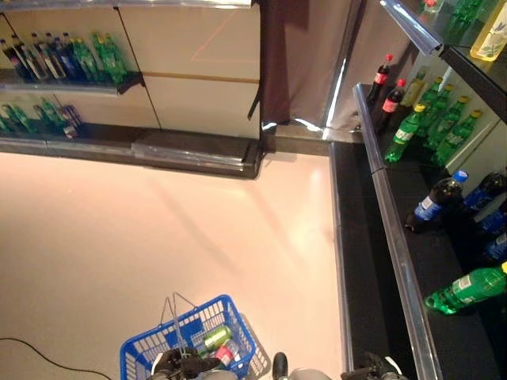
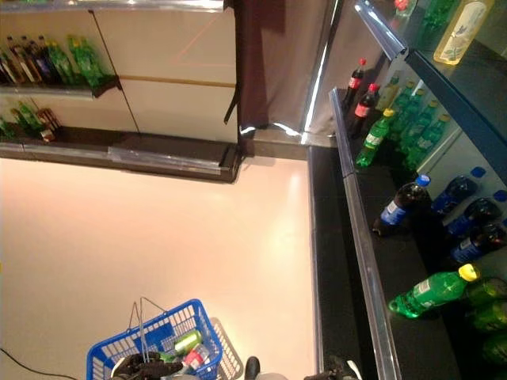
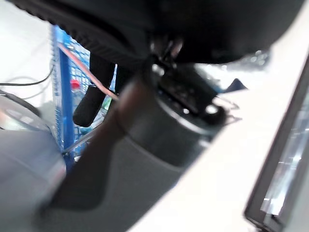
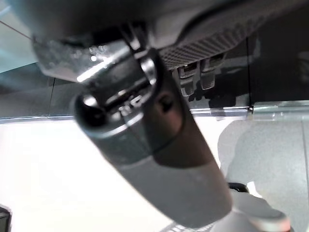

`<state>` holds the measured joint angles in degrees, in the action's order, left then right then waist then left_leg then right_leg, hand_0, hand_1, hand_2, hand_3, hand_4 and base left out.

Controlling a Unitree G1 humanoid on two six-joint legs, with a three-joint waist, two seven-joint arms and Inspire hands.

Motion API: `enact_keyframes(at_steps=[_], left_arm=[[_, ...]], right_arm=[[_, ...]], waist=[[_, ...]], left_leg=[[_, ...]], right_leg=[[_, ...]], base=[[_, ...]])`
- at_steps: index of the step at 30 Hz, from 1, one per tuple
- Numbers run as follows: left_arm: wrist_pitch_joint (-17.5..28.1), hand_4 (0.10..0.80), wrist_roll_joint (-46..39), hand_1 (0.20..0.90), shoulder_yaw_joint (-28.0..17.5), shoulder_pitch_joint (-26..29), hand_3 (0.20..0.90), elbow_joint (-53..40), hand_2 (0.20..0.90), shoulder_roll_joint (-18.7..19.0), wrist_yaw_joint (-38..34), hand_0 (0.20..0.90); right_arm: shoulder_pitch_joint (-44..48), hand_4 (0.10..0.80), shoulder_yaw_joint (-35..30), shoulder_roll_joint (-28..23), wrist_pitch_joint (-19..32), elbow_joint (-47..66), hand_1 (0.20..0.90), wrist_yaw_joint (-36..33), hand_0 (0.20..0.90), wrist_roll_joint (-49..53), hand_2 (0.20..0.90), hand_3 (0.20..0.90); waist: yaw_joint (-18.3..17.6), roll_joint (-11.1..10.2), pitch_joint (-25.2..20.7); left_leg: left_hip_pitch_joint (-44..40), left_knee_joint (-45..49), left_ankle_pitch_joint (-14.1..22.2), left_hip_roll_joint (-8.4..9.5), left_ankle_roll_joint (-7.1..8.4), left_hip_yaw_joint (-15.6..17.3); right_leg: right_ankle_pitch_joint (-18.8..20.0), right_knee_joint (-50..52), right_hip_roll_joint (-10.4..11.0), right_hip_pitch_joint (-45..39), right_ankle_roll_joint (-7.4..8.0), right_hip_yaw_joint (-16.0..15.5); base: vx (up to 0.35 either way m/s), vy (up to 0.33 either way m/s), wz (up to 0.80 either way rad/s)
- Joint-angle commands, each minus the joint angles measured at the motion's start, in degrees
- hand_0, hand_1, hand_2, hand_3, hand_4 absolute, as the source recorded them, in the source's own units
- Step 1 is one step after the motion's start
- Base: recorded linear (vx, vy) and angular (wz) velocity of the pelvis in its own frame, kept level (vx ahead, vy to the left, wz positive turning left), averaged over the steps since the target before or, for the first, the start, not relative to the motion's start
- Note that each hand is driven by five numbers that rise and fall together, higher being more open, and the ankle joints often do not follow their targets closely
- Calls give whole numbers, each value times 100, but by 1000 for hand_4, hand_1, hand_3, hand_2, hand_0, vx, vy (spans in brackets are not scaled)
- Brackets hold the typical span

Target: Pick up the drink and place into the basket.

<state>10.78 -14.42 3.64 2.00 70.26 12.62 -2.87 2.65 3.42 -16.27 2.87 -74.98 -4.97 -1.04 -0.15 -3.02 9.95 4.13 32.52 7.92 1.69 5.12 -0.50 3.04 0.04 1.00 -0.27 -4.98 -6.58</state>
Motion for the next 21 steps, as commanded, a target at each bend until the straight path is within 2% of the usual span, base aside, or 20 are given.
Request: enact_keyframes(at_steps=[1, 3, 4, 5, 8, 12, 14, 17, 18, 19, 21], left_arm=[[701, 100, 41, 300, -33, 154, 200, -764, 300, 383, 22, 300], [655, 100, 17, 300, -66, 107, 200, -804, 300, 391, 25, 300], [650, 100, 44, 300, -61, 69, 200, -812, 300, 394, 46, 300], [658, 100, 73, 300, -55, 32, 200, -811, 300, 393, 66, 300], [700, 100, 111, 300, -59, -86, 200, -794, 300, 368, 86, 300], [746, 100, 57, 300, -133, -183, 200, -767, 300, 320, 31, 300], [778, 100, 38, 300, -170, -184, 200, -659, 300, 326, 6, 300], [778, 100, 137, 300, -261, -182, 200, -540, 300, 421, 85, 300], [759, 100, 146, 300, -253, -162, 200, -534, 300, 451, 106, 300], [742, 100, 154, 300, -211, -91, 200, -499, 300, 509, 142, 300], [739, 100, 159, 300, -195, -71, 200, -492, 300, 522, 157, 300]], right_arm=[[-33, 800, 49, -410, -13, -137, 900, -171, 900, 69, 900, 900], [8, 800, 66, -435, -24, -170, 900, -185, 900, 59, 900, 900], [-7, 800, 71, -429, -15, -171, 900, -206, 900, 95, 900, 900], [-37, 800, 63, -416, -2, -167, 900, -217, 900, 99, 900, 900], [-187, 800, 69, -365, 42, -143, 900, -255, 900, 16, 900, 900], [-214, 800, 88, -376, 59, -213, 900, -227, 900, -139, 900, 900], [-231, 800, 97, -363, 90, -258, 900, -216, 900, -223, 900, 900], [-303, 800, 89, -265, 116, -244, 900, -230, 900, -294, 900, 900], [-303, 800, 93, -243, 114, -228, 900, -239, 900, -272, 900, 900], [-295, 800, 72, -209, 109, -173, 900, -259, 900, -186, 900, 900], [-292, 800, 67, -200, 99, -153, 900, -251, 900, -169, 900, 900]], waist=[[134, 67, -29], [242, 196, -37], [300, 274, -28], [343, 302, -14], [476, 320, -17], [585, 276, -53], [618, 235, -89], [669, 112, -251], [658, 85, -279], [597, 58, -324], [578, 54, -331]], left_leg=[[-5, -1701, -775, -109, -398, 210], [110, -2724, -1104, -214, -255, 265], [207, -3235, -1473, -293, -131, 378], [341, -3381, -1654, -316, -80, 483], [690, -3525, -1802, -244, -42, 586], [692, -3356, -1827, -115, -137, 468], [604, -3317, -1730, -46, -220, 455], [278, -3371, -1460, 148, -490, 334], [186, -3428, -1428, 176, -542, 331], [-23, -3560, -1392, 212, -635, 290], [-59, -3575, -1379, 220, -656, 277]], right_leg=[[-396, 373, -65, -316, 595, 562], [-521, 281, -253, -529, 602, 717], [-599, 238, -349, -684, 593, 772], [-649, 193, -388, -809, 581, 838], [-751, 102, -430, -1094, 558, 957], [-760, 8, -363, -1240, 583, 990], [-830, 41, -272, -1325, 630, 944], [-936, 273, -33, -1373, 848, 789], [-867, 442, 41, -1299, 926, 731], [-601, 975, 161, -1058, 1086, 647], [-529, 1120, 181, -990, 1122, 639]], base=[[275, 56, -6], [318, 61, -13], [364, 54, -16], [383, 48, -24], [329, 46, -36], [363, 107, -50], [306, 130, -23], [339, 155, -12], [305, 169, -10], [207, 132, -5], [105, 74, 0]])
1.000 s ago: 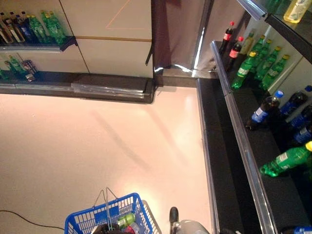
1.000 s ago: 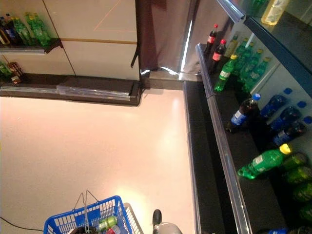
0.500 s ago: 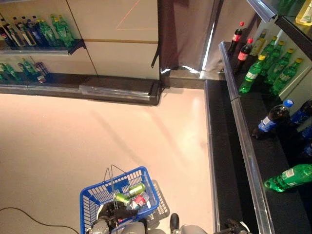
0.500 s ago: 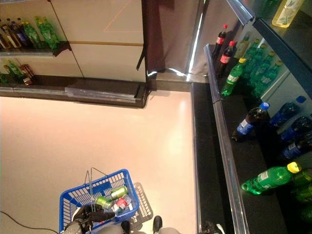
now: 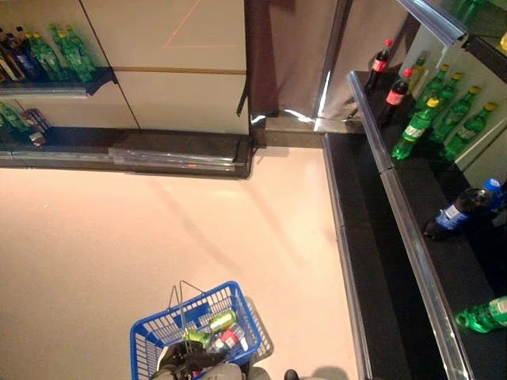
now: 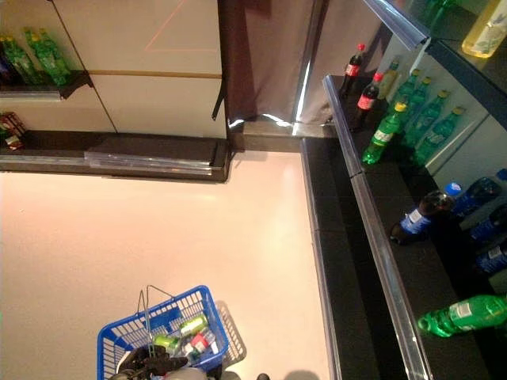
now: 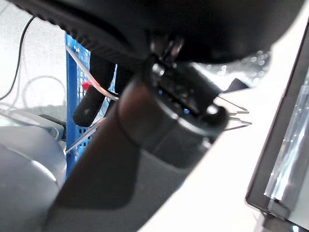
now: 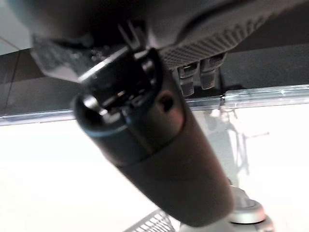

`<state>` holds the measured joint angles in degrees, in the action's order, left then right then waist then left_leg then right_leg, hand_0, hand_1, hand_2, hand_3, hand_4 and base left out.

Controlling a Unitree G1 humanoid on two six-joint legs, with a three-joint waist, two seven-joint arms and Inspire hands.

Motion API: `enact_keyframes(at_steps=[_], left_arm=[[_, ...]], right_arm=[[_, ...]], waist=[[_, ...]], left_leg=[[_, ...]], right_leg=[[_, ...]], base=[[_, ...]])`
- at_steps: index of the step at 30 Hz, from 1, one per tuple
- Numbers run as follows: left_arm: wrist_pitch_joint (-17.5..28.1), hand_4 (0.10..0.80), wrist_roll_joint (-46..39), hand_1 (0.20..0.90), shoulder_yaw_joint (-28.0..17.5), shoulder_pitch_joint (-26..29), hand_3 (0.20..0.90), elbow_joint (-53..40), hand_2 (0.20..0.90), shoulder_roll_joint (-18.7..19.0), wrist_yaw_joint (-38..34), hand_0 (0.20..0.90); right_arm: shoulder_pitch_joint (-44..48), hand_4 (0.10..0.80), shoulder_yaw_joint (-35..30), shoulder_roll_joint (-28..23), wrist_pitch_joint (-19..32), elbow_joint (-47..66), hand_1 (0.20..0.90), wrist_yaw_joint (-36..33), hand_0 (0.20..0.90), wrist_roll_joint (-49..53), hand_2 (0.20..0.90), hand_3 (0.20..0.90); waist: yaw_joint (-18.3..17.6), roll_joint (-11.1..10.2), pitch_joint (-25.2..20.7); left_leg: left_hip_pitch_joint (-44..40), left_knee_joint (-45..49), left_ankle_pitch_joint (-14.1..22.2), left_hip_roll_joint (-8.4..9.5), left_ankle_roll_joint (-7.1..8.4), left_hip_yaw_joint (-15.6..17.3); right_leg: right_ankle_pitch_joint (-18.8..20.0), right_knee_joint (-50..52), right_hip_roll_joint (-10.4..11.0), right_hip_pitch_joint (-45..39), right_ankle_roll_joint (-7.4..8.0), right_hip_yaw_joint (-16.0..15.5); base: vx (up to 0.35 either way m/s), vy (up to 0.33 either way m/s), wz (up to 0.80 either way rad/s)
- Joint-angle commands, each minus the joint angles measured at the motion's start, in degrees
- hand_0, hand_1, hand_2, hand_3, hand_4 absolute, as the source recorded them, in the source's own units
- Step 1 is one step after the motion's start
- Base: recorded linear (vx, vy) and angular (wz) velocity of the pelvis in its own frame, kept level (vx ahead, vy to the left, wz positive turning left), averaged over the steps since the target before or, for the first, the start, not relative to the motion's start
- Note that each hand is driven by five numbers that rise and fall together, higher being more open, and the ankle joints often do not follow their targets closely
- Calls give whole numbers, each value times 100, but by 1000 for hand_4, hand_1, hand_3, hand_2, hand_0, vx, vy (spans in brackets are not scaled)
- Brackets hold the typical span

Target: Pick up the drink and place into the basket.

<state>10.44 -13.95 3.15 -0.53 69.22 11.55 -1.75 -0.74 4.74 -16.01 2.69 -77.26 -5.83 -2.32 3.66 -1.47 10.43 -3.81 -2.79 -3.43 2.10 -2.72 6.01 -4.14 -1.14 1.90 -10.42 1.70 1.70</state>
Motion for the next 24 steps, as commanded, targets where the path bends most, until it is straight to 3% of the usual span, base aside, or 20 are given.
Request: enact_keyframes(at_steps=[1, 3, 4, 5, 6, 8, 11, 13, 16, 20, 24], left_arm=[[776, 100, 119, 300, -136, 195, 200, -384, 300, 637, 64, 300], [811, 100, 18, 300, -38, 329, 200, -301, 300, 696, 59, 300], [788, 100, -93, 300, -15, 402, 200, -268, 300, 719, 13, 300], [770, 100, -139, 300, -11, 439, 200, -253, 300, 730, 11, 300], [732, 100, -115, 300, -3, 479, 200, -259, 300, 721, -2, 300], [695, 100, -21, 300, 47, 476, 200, -298, 300, 686, -40, 300], [585, 100, 118, 300, 164, 498, 200, -355, 300, 662, -168, 300], [654, 100, 188, 300, 187, 529, 200, -238, 300, 660, -187, 300], [733, 100, 186, 300, 206, 568, 200, -80, 300, 661, -194, 300], [822, 100, 234, 300, 210, 540, 200, 57, 300, 650, -114, 300], [907, 100, 459, 300, 179, 357, 200, 68, 300, 598, -24, 300]], right_arm=[[50, 800, -68, -222, 124, 87, 900, -173, 900, -15, 900, 900], [13, 800, -86, -201, 153, 197, 900, -140, 900, -27, 900, 900], [0, 800, -53, -202, 139, 237, 900, -92, 900, -85, 900, 900], [8, 800, -33, -212, 137, 231, 900, -50, 900, -99, 900, 900], [38, 800, -35, -224, 105, 224, 900, 0, 900, -120, 900, 900], [96, 800, -67, -219, -2, 232, 900, 15, 900, -106, 900, 900], [96, 800, -84, -200, 42, 189, 900, 17, 900, -23, 900, 900], [79, 800, -74, -184, 146, 131, 900, 11, 900, 1, 900, 900], [102, 800, -85, -184, 153, 63, 900, 47, 900, -19, 900, 900], [88, 800, -126, -198, 92, -1, 900, 67, 900, -62, 900, 900], [38, 800, -199, -196, 41, -41, 900, 53, 900, 5, 900, 900]], waist=[[185, -105, -383], [27, -19, -384], [-51, 46, -369], [-75, 67, -359], [-58, 67, -372], [-25, 10, -385], [-155, -148, -307], [-315, -262, -232], [-466, -259, -169], [-600, -196, -109], [-686, -224, -121]], left_leg=[[717, -52, -237, 184, 115, -381], [500, -80, -131, 136, 19, -465], [347, -72, -32, 88, -29, -460], [242, -72, 24, 63, -45, -419], [155, -79, 54, 44, -41, -359], [65, -86, 95, 59, 3, -320], [-172, -90, 298, 168, 18, -374], [-375, -75, 522, 301, 19, -487], [-605, -34, 698, 357, 19, -690], [-860, 95, 900, 408, -34, -910], [-1207, 448, 1450, 591, -181, -1100]], right_leg=[[227, 1315, 103, 68, 474, -194], [656, 2749, 60, 661, 643, -182], [833, 3643, 43, 1143, 667, -254], [890, 3832, 145, 1364, 626, -351], [927, 3657, 385, 1465, 575, -526], [940, 2813, 661, 1376, 543, -774], [1056, 1468, 619, 1463, 601, -828], [1527, 705, 667, 1800, 734, -744], [1745, 101, 609, 2167, 790, -783], [1848, -240, 533, 2427, 785, -865], [1992, -16, 598, 2430, 723, -1050]], base=[[134, 124, 5], [213, 229, 4], [196, 225, -3], [232, 195, 4], [197, 81, 4], [240, -31, 6], [260, -100, -7], [289, -92, -7], [328, -72, 27], [357, -50, 18], [553, -123, 33]])
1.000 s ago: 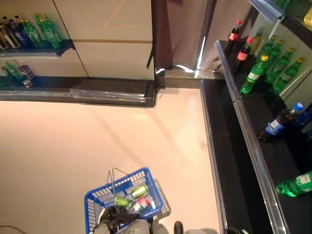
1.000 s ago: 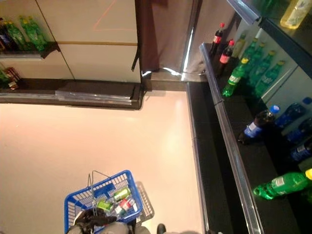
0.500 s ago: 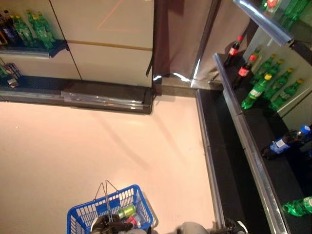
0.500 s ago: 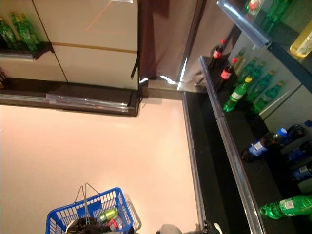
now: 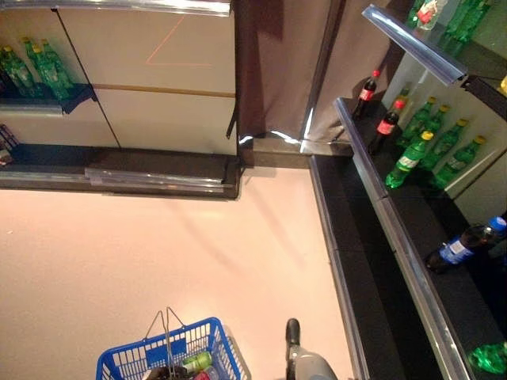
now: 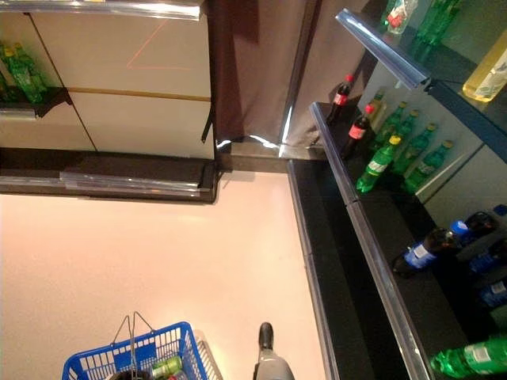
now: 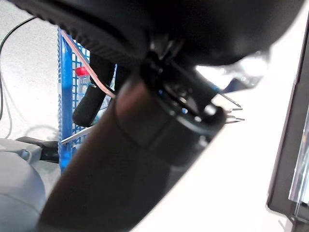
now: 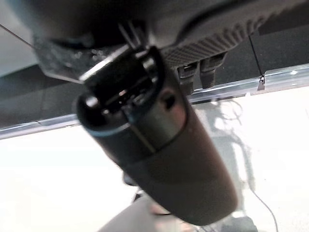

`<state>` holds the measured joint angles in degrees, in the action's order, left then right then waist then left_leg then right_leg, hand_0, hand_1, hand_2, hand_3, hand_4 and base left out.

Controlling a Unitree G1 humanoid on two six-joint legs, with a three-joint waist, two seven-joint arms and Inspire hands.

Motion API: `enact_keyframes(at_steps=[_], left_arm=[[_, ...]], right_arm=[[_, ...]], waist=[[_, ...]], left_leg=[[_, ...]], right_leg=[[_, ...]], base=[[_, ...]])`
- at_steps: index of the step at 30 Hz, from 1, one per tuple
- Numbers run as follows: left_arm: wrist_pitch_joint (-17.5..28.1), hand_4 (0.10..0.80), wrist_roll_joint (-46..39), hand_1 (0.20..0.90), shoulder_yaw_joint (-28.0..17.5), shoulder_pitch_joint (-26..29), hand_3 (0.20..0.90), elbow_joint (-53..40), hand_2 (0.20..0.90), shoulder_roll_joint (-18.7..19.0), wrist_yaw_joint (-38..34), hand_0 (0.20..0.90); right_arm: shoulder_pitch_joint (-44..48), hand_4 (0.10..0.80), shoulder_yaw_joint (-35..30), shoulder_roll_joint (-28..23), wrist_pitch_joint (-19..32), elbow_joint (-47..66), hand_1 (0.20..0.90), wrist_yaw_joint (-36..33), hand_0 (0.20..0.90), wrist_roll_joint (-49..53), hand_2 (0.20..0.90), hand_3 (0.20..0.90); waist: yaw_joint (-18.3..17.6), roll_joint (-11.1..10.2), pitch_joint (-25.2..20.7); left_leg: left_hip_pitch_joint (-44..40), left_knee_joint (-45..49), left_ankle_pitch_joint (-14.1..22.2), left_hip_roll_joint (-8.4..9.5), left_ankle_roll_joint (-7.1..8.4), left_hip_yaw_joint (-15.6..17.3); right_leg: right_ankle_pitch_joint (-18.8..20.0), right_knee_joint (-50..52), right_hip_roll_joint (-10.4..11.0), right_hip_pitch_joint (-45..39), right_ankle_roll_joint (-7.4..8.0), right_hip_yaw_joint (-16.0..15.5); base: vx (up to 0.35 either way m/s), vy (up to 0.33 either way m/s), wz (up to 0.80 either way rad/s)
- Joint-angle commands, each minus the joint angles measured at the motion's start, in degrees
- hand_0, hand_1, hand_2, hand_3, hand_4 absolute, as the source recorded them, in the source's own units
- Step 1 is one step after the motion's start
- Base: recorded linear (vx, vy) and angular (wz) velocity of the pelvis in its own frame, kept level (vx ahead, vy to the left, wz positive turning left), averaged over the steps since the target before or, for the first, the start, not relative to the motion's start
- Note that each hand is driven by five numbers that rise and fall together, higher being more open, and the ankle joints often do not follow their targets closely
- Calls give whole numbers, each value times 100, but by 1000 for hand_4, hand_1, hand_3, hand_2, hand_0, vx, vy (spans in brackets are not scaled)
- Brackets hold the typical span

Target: Pick up the drink and place into the basket.

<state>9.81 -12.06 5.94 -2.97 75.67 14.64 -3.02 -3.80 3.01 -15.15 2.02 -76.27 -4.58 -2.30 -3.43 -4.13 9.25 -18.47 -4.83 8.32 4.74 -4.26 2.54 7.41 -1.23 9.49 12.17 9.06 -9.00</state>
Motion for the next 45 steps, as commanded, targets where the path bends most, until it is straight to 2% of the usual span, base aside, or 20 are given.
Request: enact_keyframes(at_steps=[1, 3, 5, 8, 9, 10, 11, 13, 15, 16, 17, 19, 21, 24, 26, 27, 28, 32, 38, 45], left_arm=[[978, 100, 312, 300, -107, 578, 200, -566, 300, 266, 101, 300], [1031, 100, 334, 300, -114, 542, 200, -568, 300, 206, 108, 300], [956, 100, 313, 300, -119, 501, 200, -633, 300, 204, 96, 300], [1052, 100, 230, 300, -133, 447, 200, -784, 300, 239, 286, 300], [1064, 100, 161, 300, -145, 448, 200, -791, 300, 237, 299, 300], [1082, 100, -69, 300, -174, 481, 200, -808, 300, 212, 339, 300], [1076, 100, -107, 300, -190, 510, 200, -844, 300, 167, 345, 300], [1037, 100, -97, 300, -180, 528, 200, -954, 300, 109, 333, 300], [1019, 100, -135, 300, -179, 520, 200, -1070, 300, 69, 318, 300], [1011, 100, -164, 300, -183, 516, 200, -1117, 300, 74, 309, 300], [983, 100, -226, 300, -214, 498, 200, -1182, 300, 105, 284, 300], [974, 100, -232, 300, -288, 463, 200, -1197, 300, 178, 276, 300], [1026, 100, -202, 300, -331, 350, 200, -1157, 300, 217, 276, 300], [1062, 100, -157, 300, -438, 120, 200, -1194, 300, 224, 273, 300], [1067, 100, -180, 300, -508, 42, 200, -1214, 300, 242, 339, 300], [995, 100, -269, 300, -571, 44, 200, -1243, 300, 268, 347, 300], [995, 100, -270, 300, -571, 42, 200, -1243, 300, 270, 348, 300], [963, 100, -419, 300, -627, 262, 200, -1113, 300, 360, 469, 300], [970, 100, -431, 300, -491, 503, 200, -1104, 300, 354, 541, 300], [863, 100, -311, 300, -174, 805, 200, -1134, 300, 375, 525, 300]], right_arm=[[331, 800, -24, -275, 109, -160, 900, -91, 900, 32, 900, 900], [305, 800, 3, -281, 184, -194, 900, -114, 900, 53, 900, 900], [262, 800, 32, -280, 128, -148, 900, -175, 900, 68, 900, 900], [301, 800, 142, -319, 218, 11, 900, -90, 900, -30, 900, 900], [315, 800, 166, -353, 211, 30, 900, -78, 900, -15, 900, 900], [342, 800, 215, -426, 190, 64, 900, -88, 900, -5, 900, 900], [366, 800, 227, -501, 187, 76, 900, -80, 900, -25, 900, 900], [407, 800, 209, -582, 178, 90, 900, -76, 900, 27, 900, 900], [458, 800, 198, -616, 182, 131, 900, -48, 900, 73, 900, 900], [487, 800, 194, -621, 189, 153, 900, -14, 900, 58, 900, 900], [543, 800, 223, -619, 175, 197, 900, 22, 900, 27, 900, 900], [644, 800, 305, -577, 78, 184, 900, 37, 900, 31, 900, 900], [697, 800, 437, -515, 30, 105, 900, 7, 900, 97, 900, 900], [639, 800, 483, -466, 171, -1, 900, -51, 900, 3, 900, 900], [574, 800, 467, -474, 191, 20, 900, -110, 900, -21, 900, 900], [552, 800, 453, -485, 201, 49, 900, -94, 900, -149, 900, 900], [551, 800, 453, -484, 200, 51, 900, -94, 900, -150, 900, 900], [385, 800, 320, -496, 311, 34, 900, -37, 900, -281, 900, 900], [293, 800, 334, -339, 271, 74, 900, -90, 900, -123, 900, 900], [173, 800, 301, -131, 254, 304, 900, -240, 900, 282, 900, 900]], waist=[[-1, 60, -30], [-106, 126, -141], [-169, 213, -268], [-169, 297, -409], [-154, 284, -432], [-86, 190, -445], [6, 65, -416], [127, -19, -344], [301, -44, -199], [361, -76, -160], [465, -73, -72], [638, 27, 9], [867, 135, 32], [1083, 168, 10], [1127, 171, -3], [1127, 130, -44], [1135, 123, -41], [1011, 36, -157], [920, -30, -263], [492, -12, -137]], left_leg=[[197, 710, 349, 336, -54, -779], [25, 819, 495, 292, -6, -815], [-90, 993, 533, 115, 97, -728], [79, 1905, -341, -225, 478, -689], [183, 2255, -580, -247, 549, -716], [657, 3341, -917, -190, 675, -673], [1196, 4287, -1059, -13, 731, -585], [1892, 5144, -1083, 76, 758, -425], [2582, 5463, -899, 41, 662, -294], [2810, 5315, -902, 65, 616, -259], [2967, 4727, -898, 68, 562, -221], [2978, 2957, -1215, -180, 600, -270], [3002, 1392, -1610, -334, 690, -672], [3037, 696, -1849, -359, 800, -1188], [3144, 954, -1864, -310, 801, -1299], [3137, 986, -1663, -281, 735, -1266], [3129, 986, -1658, -277, 731, -1254], [2803, 935, -1334, -189, 559, -1235], [2508, 893, -1090, -139, 403, -1199], [2291, 750, -905, -150, 177, -740]], right_leg=[[779, 60, -185, 119, -49, 52], [703, 385, -283, 123, -111, 181], [501, 718, -344, 57, -255, 264], [49, 828, -557, -242, -576, 272], [-17, 782, -578, -333, -631, 309], [-152, 699, -547, -568, -740, 369], [-270, 663, -483, -771, -831, 404], [-395, 647, -472, -992, -921, 450], [-536, 642, -550, -1235, -956, 532], [-576, 628, -574, -1296, -957, 574], [-659, 581, -707, -1428, -940, 713], [-852, 490, -1070, -1681, -917, 1051], [-1073, 466, -1383, -1955, -927, 1439], [-1307, 480, -1556, -2242, -937, 1941], [-1391, 513, -1549, -2314, -913, 2112], [-1403, 518, -1435, -2308, -848, 2130], [-1408, 518, -1427, -2314, -846, 2138], [-1421, 514, -1188, -2321, -655, 2018], [-1409, 593, -1082, -2189, -574, 1906], [-1022, 1090, -980, -1486, -362, 2023]], base=[[440, -138, 59], [422, -160, 79], [410, -231, 37], [330, -271, 3], [324, -303, 4], [288, -288, -5], [263, -262, -5], [200, -190, -35], [204, -166, -53], [284, -152, -3], [374, -118, -30], [463, -49, -75], [512, 0, -72], [379, 28, -106], [231, 69, -114], [170, 59, -123], [161, 50, -108], [245, 67, -54], [173, 44, -19], [83, 37, -18]])
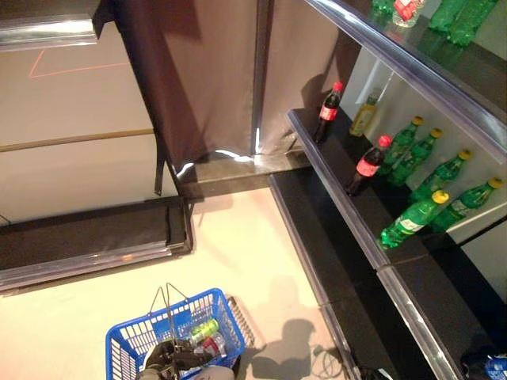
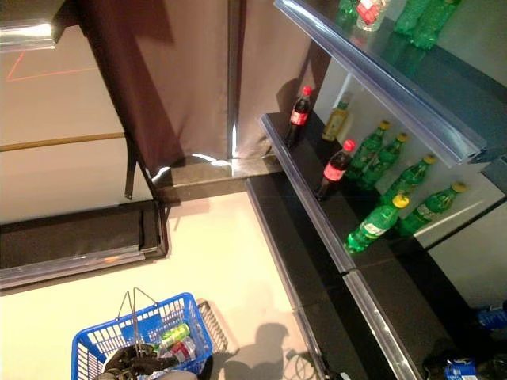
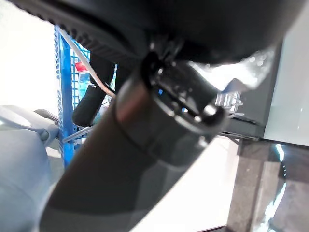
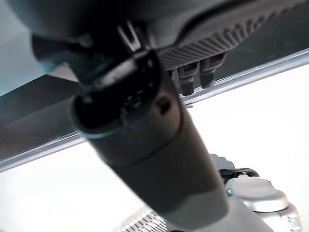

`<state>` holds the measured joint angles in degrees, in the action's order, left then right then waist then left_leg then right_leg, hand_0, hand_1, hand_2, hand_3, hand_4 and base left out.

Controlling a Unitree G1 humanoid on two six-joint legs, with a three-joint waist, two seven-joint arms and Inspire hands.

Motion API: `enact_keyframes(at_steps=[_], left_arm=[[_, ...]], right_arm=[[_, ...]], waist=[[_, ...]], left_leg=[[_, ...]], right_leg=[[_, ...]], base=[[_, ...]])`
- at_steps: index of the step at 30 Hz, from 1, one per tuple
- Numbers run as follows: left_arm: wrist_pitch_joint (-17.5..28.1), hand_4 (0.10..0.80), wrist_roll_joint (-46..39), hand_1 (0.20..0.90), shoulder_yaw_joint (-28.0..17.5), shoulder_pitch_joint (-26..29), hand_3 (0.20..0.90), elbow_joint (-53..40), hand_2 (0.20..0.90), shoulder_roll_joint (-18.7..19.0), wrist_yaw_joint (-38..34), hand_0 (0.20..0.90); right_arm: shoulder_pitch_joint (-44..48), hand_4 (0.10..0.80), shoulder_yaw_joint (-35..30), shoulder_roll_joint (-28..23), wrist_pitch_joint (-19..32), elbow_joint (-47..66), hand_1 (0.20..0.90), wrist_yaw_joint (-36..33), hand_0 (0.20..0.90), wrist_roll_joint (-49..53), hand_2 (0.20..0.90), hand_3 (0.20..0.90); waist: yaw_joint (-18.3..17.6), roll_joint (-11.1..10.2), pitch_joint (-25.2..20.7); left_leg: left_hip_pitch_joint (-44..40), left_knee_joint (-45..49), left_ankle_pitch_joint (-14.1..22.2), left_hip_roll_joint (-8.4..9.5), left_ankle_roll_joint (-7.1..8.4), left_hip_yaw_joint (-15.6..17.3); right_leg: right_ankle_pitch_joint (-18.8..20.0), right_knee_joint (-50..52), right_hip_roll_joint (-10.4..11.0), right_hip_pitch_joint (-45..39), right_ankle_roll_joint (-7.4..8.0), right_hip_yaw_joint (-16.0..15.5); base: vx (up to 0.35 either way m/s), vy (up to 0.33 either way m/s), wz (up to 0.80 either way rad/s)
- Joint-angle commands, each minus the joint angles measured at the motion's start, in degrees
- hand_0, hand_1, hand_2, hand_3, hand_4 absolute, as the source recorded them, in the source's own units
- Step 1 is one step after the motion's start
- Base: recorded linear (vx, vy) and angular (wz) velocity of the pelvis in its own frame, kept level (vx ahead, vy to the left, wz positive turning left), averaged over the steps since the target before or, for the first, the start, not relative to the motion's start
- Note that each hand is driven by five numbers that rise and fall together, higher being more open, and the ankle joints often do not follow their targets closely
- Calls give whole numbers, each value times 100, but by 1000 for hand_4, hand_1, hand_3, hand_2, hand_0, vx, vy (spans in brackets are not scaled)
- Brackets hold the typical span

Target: Pick up the drink and place into the basket.

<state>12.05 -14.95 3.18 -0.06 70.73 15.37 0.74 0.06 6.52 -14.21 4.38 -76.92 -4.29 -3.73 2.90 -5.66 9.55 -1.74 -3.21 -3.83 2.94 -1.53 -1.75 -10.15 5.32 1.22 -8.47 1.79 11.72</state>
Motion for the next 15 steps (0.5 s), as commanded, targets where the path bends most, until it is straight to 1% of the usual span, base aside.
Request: enact_keyframes(at_steps=[1, 2, 3, 4, 5, 7, 9, 11, 12, 13, 14, 15], left_arm=[[610, 100, 1, 300, 154, 585, 200, -679, 300, 299, 156, 300], [621, 100, -36, 300, 186, 661, 200, -719, 300, 289, 84, 300], [617, 100, -75, 300, 225, 862, 200, -780, 300, 301, -89, 300], [530, 100, -100, 300, 183, 989, 200, -861, 300, 340, -284, 300], [491, 100, -105, 300, 125, 1010, 200, -878, 300, 391, -369, 300], [461, 100, -124, 300, 83, 989, 200, -851, 300, 436, -413, 300], [450, 100, -172, 300, 86, 983, 200, -772, 300, 502, -485, 300], [438, 100, -273, 300, 12, 957, 200, -728, 300, 572, -538, 300], [406, 100, -281, 300, -44, 954, 200, -741, 300, 606, -525, 300], [368, 100, -312, 300, -92, 957, 200, -768, 300, 652, -515, 300], [370, 100, -349, 300, -121, 956, 200, -786, 300, 691, -517, 300], [343, 100, -352, 300, -149, 971, 200, -802, 300, 714, -530, 300]], right_arm=[[-159, 800, -51, -207, 26, 400, 900, -298, 900, 498, 900, 900], [-91, 800, -41, -191, 43, 424, 900, -306, 900, 518, 900, 900], [116, 800, -16, -190, 143, 419, 900, -279, 900, 587, 900, 900], [317, 800, 28, -223, 171, 408, 900, -178, 900, 574, 900, 900], [419, 800, 38, -245, 155, 385, 900, -113, 900, 664, 900, 900], [435, 800, -1, -272, 87, 405, 900, -85, 900, 690, 900, 900], [423, 800, -65, -277, 25, 397, 900, -117, 900, 632, 900, 900], [416, 800, -109, -283, -27, 411, 900, -119, 900, 540, 900, 900], [425, 800, -122, -283, -70, 406, 900, -105, 900, 508, 900, 900], [453, 800, -148, -286, -120, 422, 900, -99, 900, 496, 900, 900], [504, 800, -167, -288, -171, 432, 900, -99, 900, 521, 900, 900], [538, 800, -179, -291, -202, 442, 900, -59, 900, 468, 900, 900]], waist=[[-157, 148, -116], [-150, 151, -57], [-98, 139, 83], [-31, 125, 158], [32, 85, 155], [65, 48, 82], [130, -12, -57], [222, -70, -141], [258, -78, -169], [314, -71, -205], [353, -76, -193], [362, -88, -191]], left_leg=[[653, 590, 310, -3, -101, -235], [685, 579, 302, -42, -99, -151], [800, 538, 278, -105, -80, -5], [953, 582, 287, -228, -18, 209], [1007, 668, 381, -341, 11, 437], [1032, 723, 458, -420, 24, 674], [1058, 794, 514, -534, 76, 952], [1000, 874, 558, -730, 211, 1315], [907, 858, 570, -857, 291, 1485], [754, 822, 639, -1031, 432, 1600], [660, 857, 634, -1192, 529, 1676], [635, 892, 622, -1301, 573, 1712]], right_leg=[[805, 463, -103, 735, 397, -147], [862, 471, -43, 889, 424, -282], [991, 321, 140, 1127, 485, -614], [1124, 192, 385, 1264, 569, -906], [1233, 124, 643, 1243, 626, -1105], [1390, -2, 933, 1117, 672, -1309], [1723, -188, 1335, 1011, 742, -1680], [2111, -360, 1790, 922, 847, -2315], [2295, -430, 1968, 893, 918, -2539], [2384, -509, 2121, 806, 1035, -2837], [2457, -568, 2198, 754, 1087, -3031], [2446, -587, 2213, 744, 1097, -3093]], base=[[-213, -13, -50], [-410, -41, -84], [-604, -111, -152], [-663, -196, -224], [-469, -194, -246], [-252, -157, -206], [-231, -185, -164], [-201, -269, -144], [-129, -347, -137], [-135, -386, -117], [-123, -342, -119], [-168, -382, -117]])
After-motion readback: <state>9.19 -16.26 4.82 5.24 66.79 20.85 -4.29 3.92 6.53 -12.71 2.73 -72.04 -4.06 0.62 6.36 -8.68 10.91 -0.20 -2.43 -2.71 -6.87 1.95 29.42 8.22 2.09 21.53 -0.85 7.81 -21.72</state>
